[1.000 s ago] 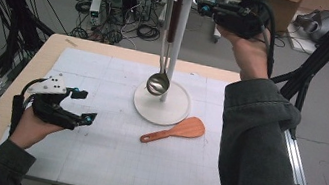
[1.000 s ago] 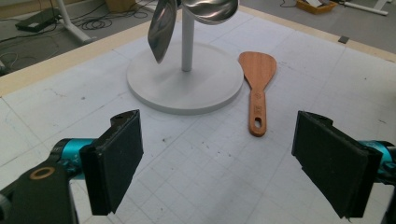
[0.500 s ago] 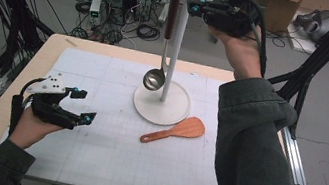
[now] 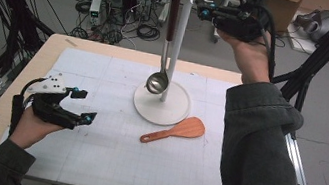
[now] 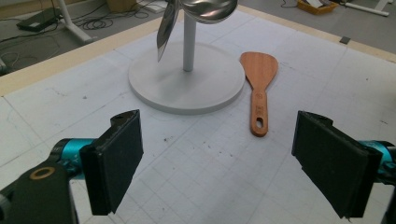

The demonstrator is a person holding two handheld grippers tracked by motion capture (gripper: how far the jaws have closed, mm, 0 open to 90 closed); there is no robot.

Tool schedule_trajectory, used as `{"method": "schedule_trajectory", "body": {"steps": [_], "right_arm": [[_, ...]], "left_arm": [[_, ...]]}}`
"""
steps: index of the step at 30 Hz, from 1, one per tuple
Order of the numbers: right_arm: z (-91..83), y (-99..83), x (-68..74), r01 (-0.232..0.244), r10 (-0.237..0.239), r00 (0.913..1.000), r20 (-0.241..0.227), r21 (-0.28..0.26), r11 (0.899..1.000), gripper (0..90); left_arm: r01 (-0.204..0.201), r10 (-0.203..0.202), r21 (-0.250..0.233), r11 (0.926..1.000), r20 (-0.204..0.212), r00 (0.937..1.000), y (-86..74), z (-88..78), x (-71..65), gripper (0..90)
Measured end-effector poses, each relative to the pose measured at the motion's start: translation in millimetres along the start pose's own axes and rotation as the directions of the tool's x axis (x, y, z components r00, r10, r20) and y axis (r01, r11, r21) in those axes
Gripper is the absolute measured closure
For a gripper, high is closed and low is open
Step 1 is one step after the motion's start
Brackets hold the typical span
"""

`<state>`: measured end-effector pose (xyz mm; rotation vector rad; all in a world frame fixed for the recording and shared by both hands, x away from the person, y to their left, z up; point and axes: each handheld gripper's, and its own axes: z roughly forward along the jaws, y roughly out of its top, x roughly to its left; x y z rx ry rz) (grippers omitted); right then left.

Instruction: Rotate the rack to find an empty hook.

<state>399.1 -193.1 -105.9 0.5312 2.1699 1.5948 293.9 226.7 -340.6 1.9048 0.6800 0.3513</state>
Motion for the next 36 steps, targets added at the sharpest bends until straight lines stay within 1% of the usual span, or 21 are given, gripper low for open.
{"method": "schedule_trajectory", "body": {"steps": [14, 17, 21, 28, 36], "right_arm": [[-11.3, -7.0, -17.3, -0.036, 0.036, 0.9983, 0.046, -0.006, 0.999, 89.7], [-12.9, -9.5, -23.5, -0.049, 0.049, 0.9970, 0.060, -0.005, 0.999, 89.7], [-11.6, -10.8, -29.1, -0.061, 0.062, 0.9961, 0.063, -0.021, 0.998, 89.7], [-7.1, -7.4, -28.1, -0.050, 0.052, 0.9974, 0.051, -0.033, 0.998, 89.7], [-1.6, -3.9, -19.0, -0.035, 0.036, 0.9990, 0.028, -0.031, 0.999, 89.7]], "left_arm": [[0.000, 0.000, -0.001, 1.0000, 0.001, 1.0000, -0.1, -0.4, 0.3, 17.0], [-0.003, 0.003, 0.001, 1.0000, 0.001, 1.0000, 0.0, -1.1, 0.3, 17.0], [0.004, -0.004, -0.001, 1.0000, 0.000, 1.0000, -0.2, -0.4, 0.7, 17.0], [0.004, -0.004, 0.000, 1.0000, 0.002, 1.0000, -0.4, 0.3, 0.9, 17.0], [0.000, 0.000, 0.004, 1.0000, 0.002, 1.0000, -0.2, 0.1, 0.4, 17.0]]}}
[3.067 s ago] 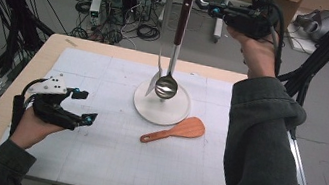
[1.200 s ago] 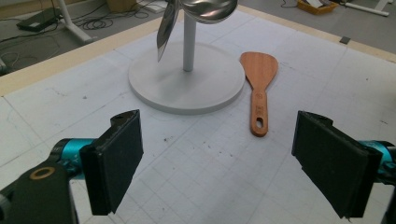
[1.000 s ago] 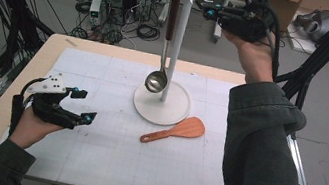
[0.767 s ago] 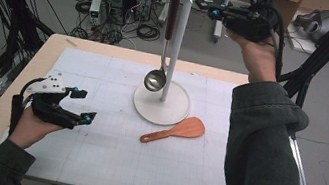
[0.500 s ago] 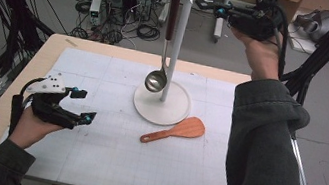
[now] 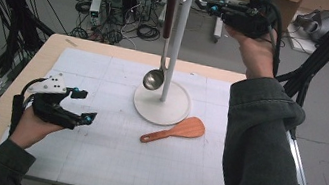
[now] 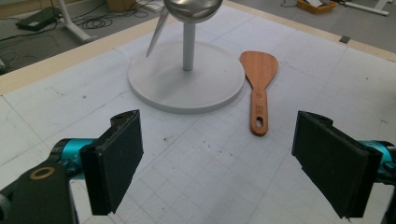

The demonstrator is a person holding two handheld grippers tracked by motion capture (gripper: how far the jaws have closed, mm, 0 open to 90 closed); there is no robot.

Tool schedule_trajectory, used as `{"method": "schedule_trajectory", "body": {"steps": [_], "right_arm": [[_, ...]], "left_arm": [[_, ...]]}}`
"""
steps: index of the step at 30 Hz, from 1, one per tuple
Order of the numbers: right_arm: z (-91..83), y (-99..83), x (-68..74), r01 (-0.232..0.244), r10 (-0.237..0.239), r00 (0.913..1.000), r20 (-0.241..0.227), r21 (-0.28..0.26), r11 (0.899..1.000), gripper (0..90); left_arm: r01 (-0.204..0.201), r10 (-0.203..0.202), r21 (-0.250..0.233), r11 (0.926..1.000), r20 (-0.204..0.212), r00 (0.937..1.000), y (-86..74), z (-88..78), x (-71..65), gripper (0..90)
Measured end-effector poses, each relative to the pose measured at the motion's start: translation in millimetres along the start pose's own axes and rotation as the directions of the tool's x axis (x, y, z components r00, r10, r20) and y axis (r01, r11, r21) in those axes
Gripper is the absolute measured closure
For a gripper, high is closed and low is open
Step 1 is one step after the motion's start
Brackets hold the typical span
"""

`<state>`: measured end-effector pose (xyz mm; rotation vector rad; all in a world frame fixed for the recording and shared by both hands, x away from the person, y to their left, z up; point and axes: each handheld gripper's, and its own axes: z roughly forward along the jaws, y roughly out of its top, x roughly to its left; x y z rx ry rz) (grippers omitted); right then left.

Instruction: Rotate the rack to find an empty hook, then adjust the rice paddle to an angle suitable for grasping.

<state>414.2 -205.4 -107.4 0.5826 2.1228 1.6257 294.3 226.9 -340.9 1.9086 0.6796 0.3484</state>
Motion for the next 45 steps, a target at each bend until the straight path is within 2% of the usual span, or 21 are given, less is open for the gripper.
{"method": "schedule_trajectory", "body": {"steps": [11, 22, 32, 39, 45], "right_arm": [[11.6, 3.9, 14.3, 0.022, -0.022, 0.9994, -0.027, 0.009, 1.000, 89.7], [10.2, 3.5, 21.4, 0.039, -0.039, 0.9989, -0.027, 0.012, 0.999, 89.4], [6.6, -24.2, 24.3, -0.001, 0.004, 0.9963, -0.086, 0.037, 0.999, 71.5], [8.0, -40.2, 27.8, -0.034, 0.039, 0.9947, -0.095, 0.051, 0.998, 58.2], [6.0, -67.7, 30.2, -0.065, 0.072, 0.9928, -0.096, 0.076, 0.995, 50.0]], "left_arm": [[0.004, -0.004, -0.007, 1.0000, -0.002, 1.0000, 0.0, -0.7, 0.0, 17.0], [0.005, -0.005, -0.006, 1.0000, -0.003, 1.0000, -0.3, -0.6, 0.8, 17.0], [0.002, -0.002, -0.006, 1.0000, -0.005, 1.0000, -0.4, 0.2, 1.2, 17.0], [0.003, -0.003, -0.008, 1.0000, -0.009, 1.0000, -0.7, -0.6, 1.2, 17.0], [-0.003, 0.002, -0.007, 1.0000, -0.009, 1.0000, -0.5, 0.1, 0.5, 17.0]]}}
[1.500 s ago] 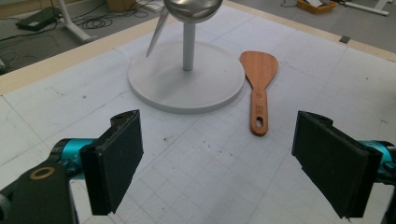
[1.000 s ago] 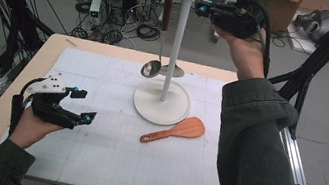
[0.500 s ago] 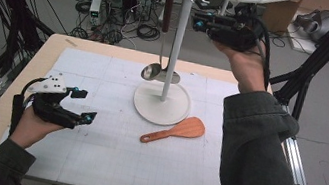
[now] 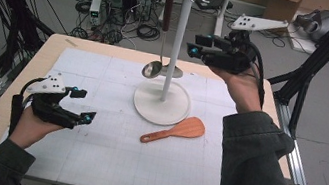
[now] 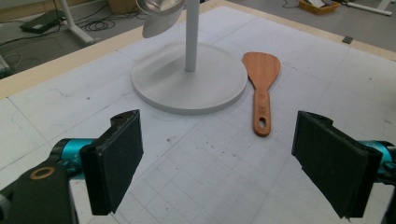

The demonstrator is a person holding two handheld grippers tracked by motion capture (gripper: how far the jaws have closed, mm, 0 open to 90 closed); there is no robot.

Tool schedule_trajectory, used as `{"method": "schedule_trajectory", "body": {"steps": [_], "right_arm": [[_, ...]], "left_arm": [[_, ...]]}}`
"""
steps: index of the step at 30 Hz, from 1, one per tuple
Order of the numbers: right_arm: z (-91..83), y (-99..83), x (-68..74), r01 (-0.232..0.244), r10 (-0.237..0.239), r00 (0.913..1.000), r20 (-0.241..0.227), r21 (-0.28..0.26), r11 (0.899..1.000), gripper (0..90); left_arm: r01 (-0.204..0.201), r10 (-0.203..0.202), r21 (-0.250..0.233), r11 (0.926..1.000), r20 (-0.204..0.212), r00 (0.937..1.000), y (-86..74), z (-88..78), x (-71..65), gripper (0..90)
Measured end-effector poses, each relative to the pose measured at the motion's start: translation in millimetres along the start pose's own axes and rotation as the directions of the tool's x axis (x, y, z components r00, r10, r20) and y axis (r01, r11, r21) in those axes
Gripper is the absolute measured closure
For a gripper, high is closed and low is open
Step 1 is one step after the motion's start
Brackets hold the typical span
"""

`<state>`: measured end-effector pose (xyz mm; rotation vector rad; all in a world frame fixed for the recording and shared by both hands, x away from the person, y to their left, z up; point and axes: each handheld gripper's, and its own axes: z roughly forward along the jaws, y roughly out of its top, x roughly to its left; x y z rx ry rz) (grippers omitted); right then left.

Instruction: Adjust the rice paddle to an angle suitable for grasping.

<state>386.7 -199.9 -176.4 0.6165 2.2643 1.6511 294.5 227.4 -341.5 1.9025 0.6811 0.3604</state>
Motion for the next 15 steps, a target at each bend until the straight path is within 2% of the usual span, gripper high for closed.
{"method": "schedule_trajectory", "body": {"steps": [6, 15], "right_arm": [[1.4, -25.5, -1.6, -0.032, 0.032, 0.9995, 0.005, 0.011, 0.999, 44.8], [6.2, -56.7, -0.2, -0.047, 0.045, 0.9988, 0.019, 0.071, 0.996, 38.5]], "left_arm": [[-0.003, 0.003, 0.005, 1.0000, 0.000, 1.0000, -0.4, 1.2, 0.5, 17.0], [-0.011, 0.011, 0.014, 0.9998, -0.001, 0.9999, -2.0, 2.4, -1.2, 17.0]]}}
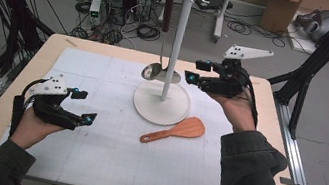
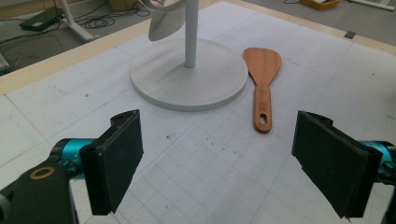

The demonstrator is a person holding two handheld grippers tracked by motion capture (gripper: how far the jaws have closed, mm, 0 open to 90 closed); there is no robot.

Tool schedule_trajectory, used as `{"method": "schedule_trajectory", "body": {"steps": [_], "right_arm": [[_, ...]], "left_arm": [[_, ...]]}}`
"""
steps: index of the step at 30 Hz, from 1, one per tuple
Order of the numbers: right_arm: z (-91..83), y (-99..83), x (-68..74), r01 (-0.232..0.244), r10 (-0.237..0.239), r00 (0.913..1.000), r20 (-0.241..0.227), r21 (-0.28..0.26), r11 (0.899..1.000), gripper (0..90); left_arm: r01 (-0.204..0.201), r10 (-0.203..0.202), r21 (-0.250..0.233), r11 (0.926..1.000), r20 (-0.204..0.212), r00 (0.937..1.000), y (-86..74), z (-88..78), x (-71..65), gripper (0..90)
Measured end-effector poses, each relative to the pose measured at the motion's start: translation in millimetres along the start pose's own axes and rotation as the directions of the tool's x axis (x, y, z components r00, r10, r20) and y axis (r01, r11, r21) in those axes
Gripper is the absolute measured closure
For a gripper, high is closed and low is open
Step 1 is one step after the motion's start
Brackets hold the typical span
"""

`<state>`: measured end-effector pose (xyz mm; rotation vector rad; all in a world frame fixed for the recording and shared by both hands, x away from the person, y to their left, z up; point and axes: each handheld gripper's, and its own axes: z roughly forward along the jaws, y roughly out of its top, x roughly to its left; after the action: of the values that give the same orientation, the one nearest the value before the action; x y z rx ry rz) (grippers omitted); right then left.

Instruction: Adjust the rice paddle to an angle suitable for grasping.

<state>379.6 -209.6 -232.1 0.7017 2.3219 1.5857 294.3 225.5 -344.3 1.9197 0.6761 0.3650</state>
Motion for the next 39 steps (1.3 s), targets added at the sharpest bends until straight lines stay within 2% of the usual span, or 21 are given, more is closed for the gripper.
{"method": "schedule_trajectory", "body": {"steps": [2, 13, 21, 33, 36, 39], "right_arm": [[1.1, -6.5, 1.3, -0.009, 0.009, 0.9999, 0.006, 0.012, 1.000, 35.4], [7.0, -44.4, 5.8, -0.013, 0.012, 0.9998, 0.015, 0.066, 0.998, 36.3], [14.8, -72.9, 0.9, -0.023, 0.021, 0.9997, 0.015, 0.137, 0.990, 54.7], [34.7, -112.6, -5.2, -0.047, 0.050, 0.9987, -0.006, 0.239, 0.970, 84.1], [39.1, -118.8, -7.2, -0.046, 0.050, 0.9987, -0.009, 0.256, 0.966, 89.4], [44.5, -124.7, -9.1, -0.052, 0.057, 0.9983, -0.013, 0.269, 0.962, 89.5]], "left_arm": [[0.001, -0.001, 0.002, 1.0000, 0.002, 1.0000, 0.2, 0.5, -0.5, 17.0], [-0.006, 0.006, 0.007, 1.0000, -0.002, 1.0000, -0.6, 2.4, -4.3, 16.9], [-0.007, 0.007, 0.008, 0.9999, -0.012, 0.9999, -2.5, 2.9, -3.2, 16.9], [-0.003, 0.003, 0.008, 1.0000, -0.014, 0.9999, -6.6, 4.3, -2.8, 16.9], [-0.006, 0.006, 0.007, 1.0000, -0.017, 0.9998, -6.9, 3.9, -2.6, 16.8], [-0.003, 0.003, 0.003, 1.0000, -0.018, 0.9998, -7.0, 3.9, -2.2, 16.8]]}}
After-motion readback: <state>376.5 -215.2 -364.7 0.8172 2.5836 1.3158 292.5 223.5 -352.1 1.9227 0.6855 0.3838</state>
